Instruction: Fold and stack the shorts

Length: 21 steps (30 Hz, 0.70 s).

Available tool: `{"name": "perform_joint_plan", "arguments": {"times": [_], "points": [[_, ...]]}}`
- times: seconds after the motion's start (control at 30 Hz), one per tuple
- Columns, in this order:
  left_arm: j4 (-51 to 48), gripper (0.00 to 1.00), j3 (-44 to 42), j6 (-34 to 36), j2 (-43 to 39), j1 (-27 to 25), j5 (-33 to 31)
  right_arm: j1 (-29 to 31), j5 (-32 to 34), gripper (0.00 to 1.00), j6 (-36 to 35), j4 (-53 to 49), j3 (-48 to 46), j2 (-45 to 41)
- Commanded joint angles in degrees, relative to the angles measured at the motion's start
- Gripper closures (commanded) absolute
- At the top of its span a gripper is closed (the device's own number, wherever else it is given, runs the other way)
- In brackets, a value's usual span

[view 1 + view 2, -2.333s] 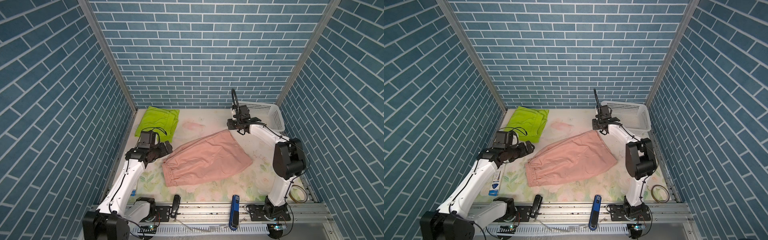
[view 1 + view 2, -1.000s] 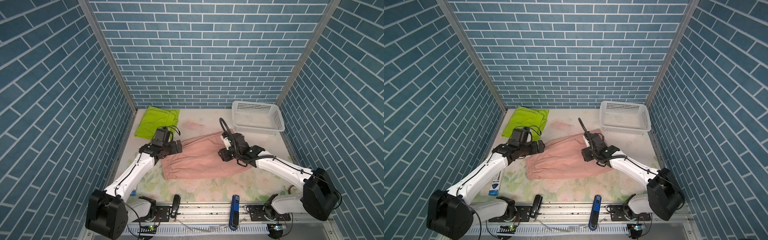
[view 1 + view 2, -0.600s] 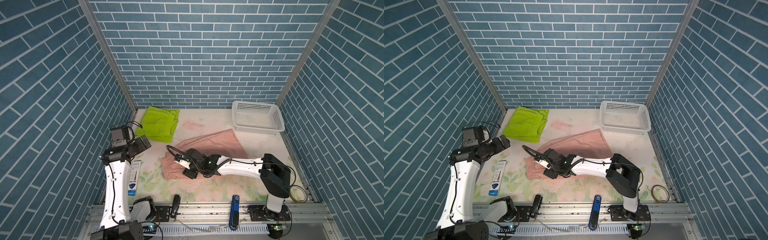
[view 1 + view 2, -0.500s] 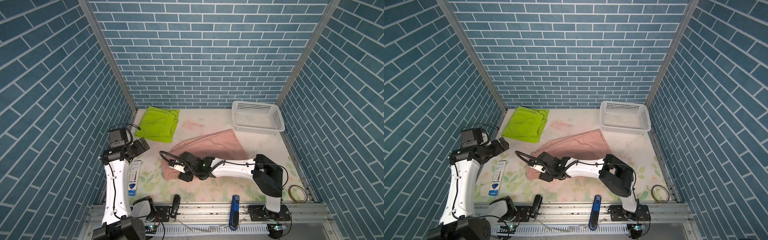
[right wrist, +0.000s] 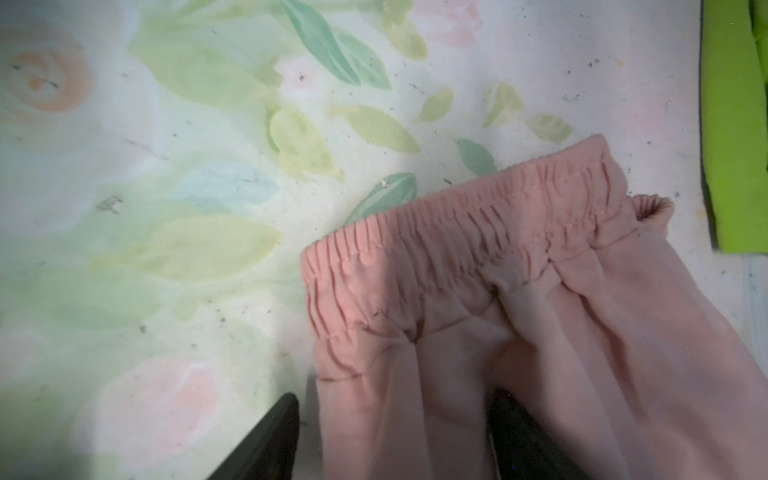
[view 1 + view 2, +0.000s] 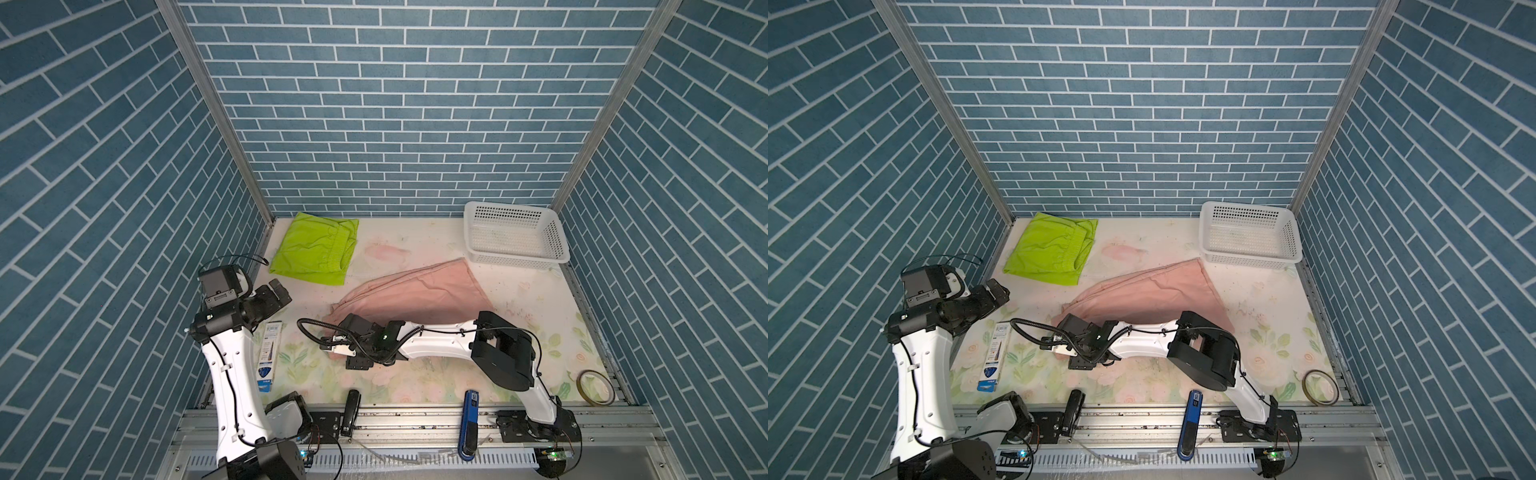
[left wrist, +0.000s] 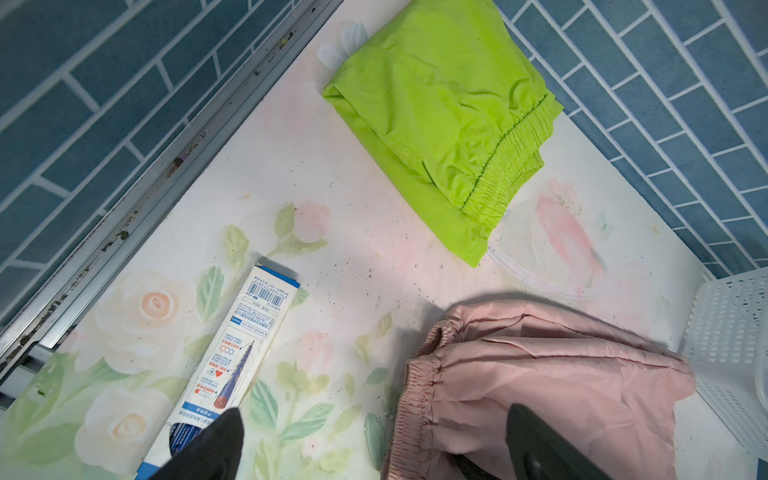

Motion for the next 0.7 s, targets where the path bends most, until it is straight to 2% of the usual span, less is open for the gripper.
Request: {"name": "perform_joint_plan", "arguments": {"times": [0.0,0.13,0.23,0.27,0.4,0.47,0.53,0.67], "points": [[-0.5,0.0,-0.5,0.7,0.2,0.6,2.0,0.1,2.8,0.26,-3.6,-1.7,2.8,2.3],[-0.9,0.0,-0.7,1.2,0.3,1.2,2.0,0.1,4.8,0.27,-4.2,-1.9,4.5,5.6],[-1.3,0.0,-0.4,1.3,0.1,1.6,2.6,0.0,7.8,0.33,-4.3,-0.5,4.5,6.5],[-1.5,0.0,-0.3,1.4,0.1,1.6,2.9,0.0,8.2,0.39,-4.2,0.4,4.2,6.5],[-1.6,0.0,-1.4,0.9,-0.4,1.6,4.1,-1.0,6.1,0.79,-0.5,4.1,1.7,4.4],[-1.5,0.0,-2.3,0.5,-0.9,1.6,4.5,-1.7,4.9,0.94,2.0,7.7,-0.7,3.0],[-0.2,0.0,-3.9,-0.4,-1.4,1.6,6.6,-2.6,3.6,1.0,5.0,12.1,-3.7,-0.2],[1.4,0.0,-5.8,-1.8,-0.3,1.7,11.5,-5.1,-1.4,1.0,11.8,24.1,-12.1,-5.5]]}}
